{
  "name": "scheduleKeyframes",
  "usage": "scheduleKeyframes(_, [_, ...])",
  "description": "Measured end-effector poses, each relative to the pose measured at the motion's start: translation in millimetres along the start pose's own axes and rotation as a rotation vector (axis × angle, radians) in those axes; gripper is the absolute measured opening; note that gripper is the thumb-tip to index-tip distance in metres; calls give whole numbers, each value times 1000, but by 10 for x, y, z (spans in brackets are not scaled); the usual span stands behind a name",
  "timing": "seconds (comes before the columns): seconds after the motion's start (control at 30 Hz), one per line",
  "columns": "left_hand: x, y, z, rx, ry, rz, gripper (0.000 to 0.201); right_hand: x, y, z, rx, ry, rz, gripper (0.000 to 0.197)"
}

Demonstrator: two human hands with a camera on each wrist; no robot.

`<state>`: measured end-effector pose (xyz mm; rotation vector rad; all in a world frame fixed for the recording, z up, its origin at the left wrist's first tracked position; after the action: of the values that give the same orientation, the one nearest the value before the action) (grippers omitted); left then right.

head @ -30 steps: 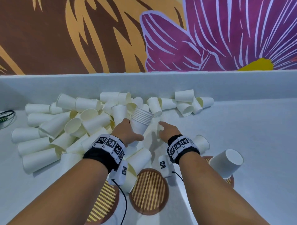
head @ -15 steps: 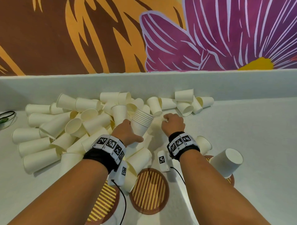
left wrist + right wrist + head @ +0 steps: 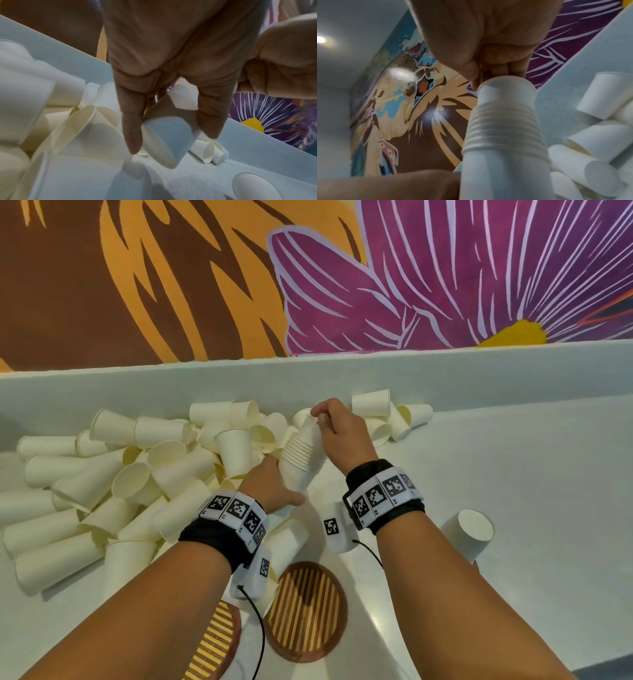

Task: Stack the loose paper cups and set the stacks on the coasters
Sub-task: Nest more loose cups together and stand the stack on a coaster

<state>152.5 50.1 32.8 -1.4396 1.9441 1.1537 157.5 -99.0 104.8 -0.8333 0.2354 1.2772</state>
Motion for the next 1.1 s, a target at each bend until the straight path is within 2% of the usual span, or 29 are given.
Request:
scheduleKeyframes(0.07, [-5,-18,10,5,13,-17,80,-6,26,-105,57,-59,-52,17])
scheduleKeyframes(0.13, [-6,-27,36,4,33,-22,79,-23,21,-335,135,25,-74,17])
scheduleKeyframes(0.2, [-5,-26,59,-2,50,-21,79,7,40,-648,244,260,31,22])
scheduleKeyframes(0.27, [-4,-15,66,-2,60,-23,78,75,169,-987,423,476,212,32])
scheduleKeyframes(0.33, [-6,-8,64,9,55,-28,78,135,358,-1254,579,575,353,41])
scheduleKeyframes(0.47, [-18,0,76,6,33,-21,78,274,623,-1517,648,642,471,46])
scheduleKeyframes(0.57, [-32,-3,112,-23,17,-8,78,328,671,-1509,615,610,459,42])
scheduleKeyframes(0.63, [-30,-1,146,-50,7,14,77,292,549,-1394,541,544,395,36])
scheduleKeyframes(0.77, [-30,11,191,-85,-9,40,73,-78,95,-881,332,330,29,25])
scheduleKeyframes(0.87, [-43,31,206,-90,-18,37,74,-330,-121,-397,183,218,-116,28])
scheduleKeyframes(1.0, [-65,60,161,-50,14,16,76,-340,-115,14,75,187,-82,30])
scheduleKeyframes(1.1, [-114,97,87,15,44,-31,77,-112,8,107,51,164,110,30])
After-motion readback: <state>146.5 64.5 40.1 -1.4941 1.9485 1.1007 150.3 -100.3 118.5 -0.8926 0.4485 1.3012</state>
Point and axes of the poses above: each hand's wrist, its own y-axis away from the middle knuckle, its own x-axis out of the palm, z = x × y, the point moved 6 cm from there along -y, towards the middle knuckle, and after that the axes turned 7 degrees about -x, right-handed, at the moved point
